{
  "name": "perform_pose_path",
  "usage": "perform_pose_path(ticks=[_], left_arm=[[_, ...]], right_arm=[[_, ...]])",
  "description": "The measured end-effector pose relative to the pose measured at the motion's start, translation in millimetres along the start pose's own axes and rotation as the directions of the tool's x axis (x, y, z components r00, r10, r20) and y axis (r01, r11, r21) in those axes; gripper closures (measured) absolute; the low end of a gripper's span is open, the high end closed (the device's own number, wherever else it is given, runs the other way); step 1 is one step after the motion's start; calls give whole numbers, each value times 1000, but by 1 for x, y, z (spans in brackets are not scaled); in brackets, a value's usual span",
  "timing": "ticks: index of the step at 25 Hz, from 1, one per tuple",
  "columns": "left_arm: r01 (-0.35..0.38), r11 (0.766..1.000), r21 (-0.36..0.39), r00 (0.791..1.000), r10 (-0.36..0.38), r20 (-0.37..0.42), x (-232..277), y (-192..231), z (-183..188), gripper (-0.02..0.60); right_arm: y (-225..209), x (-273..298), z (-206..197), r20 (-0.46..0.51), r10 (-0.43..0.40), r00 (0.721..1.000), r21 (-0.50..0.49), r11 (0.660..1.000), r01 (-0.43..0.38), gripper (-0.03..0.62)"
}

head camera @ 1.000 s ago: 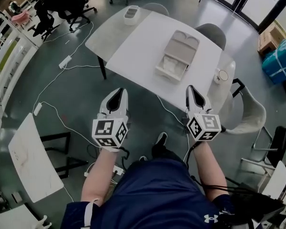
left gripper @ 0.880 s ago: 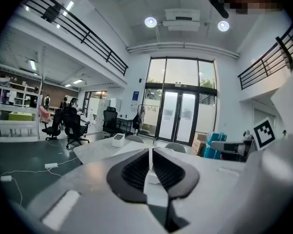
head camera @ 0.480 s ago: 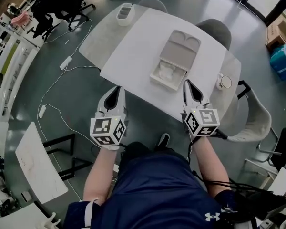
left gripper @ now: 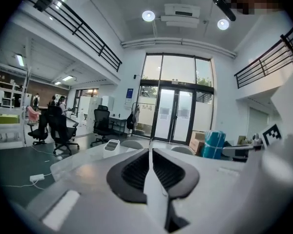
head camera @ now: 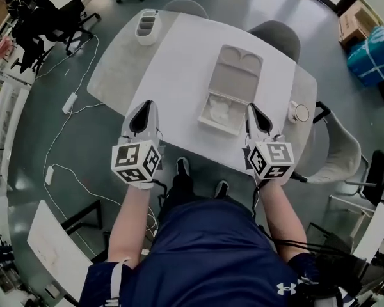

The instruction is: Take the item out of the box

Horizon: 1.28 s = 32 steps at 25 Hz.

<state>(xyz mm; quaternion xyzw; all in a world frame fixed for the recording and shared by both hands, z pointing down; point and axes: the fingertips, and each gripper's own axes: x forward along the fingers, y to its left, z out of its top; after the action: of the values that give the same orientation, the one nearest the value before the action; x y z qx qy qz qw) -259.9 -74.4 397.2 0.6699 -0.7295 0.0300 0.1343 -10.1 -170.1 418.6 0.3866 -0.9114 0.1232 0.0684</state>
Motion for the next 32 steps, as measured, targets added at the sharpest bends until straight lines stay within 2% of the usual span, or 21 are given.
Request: perform_pose_path(ticks=[4,7,12,17,22,24,26,29,32], left_arm=[[121,992,32,993,-121,12,50,9,24,557],[201,979,31,980,-201,-11,79,15,24,557],[348,937,34,935,-344,-88,117,-7,14,557],[432,901,37,893,-421,-161,146,-49,-7,557],[480,876,41,853,-456,-254,164,-92,-51,557],[512,857,60,824,-470,-316,167,-106,-71,557],[556,827,79,779,-486,-395,169,-120,-92,557],[634,763,130,693,-485,-534,170,-140,-131,552],[692,703,168,605,-436,-666,169,-148,-173,529]], right_arm=[[-6,22,7,-6,-100,995,51,994,100,591],[-3,34,6,-10,-157,987,59,986,158,591],[-10,32,0,-46,-251,967,83,964,254,591],[-33,22,-19,-98,-299,949,113,944,309,591],[-66,17,-53,-139,-306,942,159,932,327,591],[-74,15,-69,-157,-309,938,191,922,336,591],[-77,11,-82,-174,-311,934,226,911,345,591],[-86,3,-93,-180,-319,930,256,898,358,591],[-99,-7,-99,-179,-339,924,294,878,378,591]])
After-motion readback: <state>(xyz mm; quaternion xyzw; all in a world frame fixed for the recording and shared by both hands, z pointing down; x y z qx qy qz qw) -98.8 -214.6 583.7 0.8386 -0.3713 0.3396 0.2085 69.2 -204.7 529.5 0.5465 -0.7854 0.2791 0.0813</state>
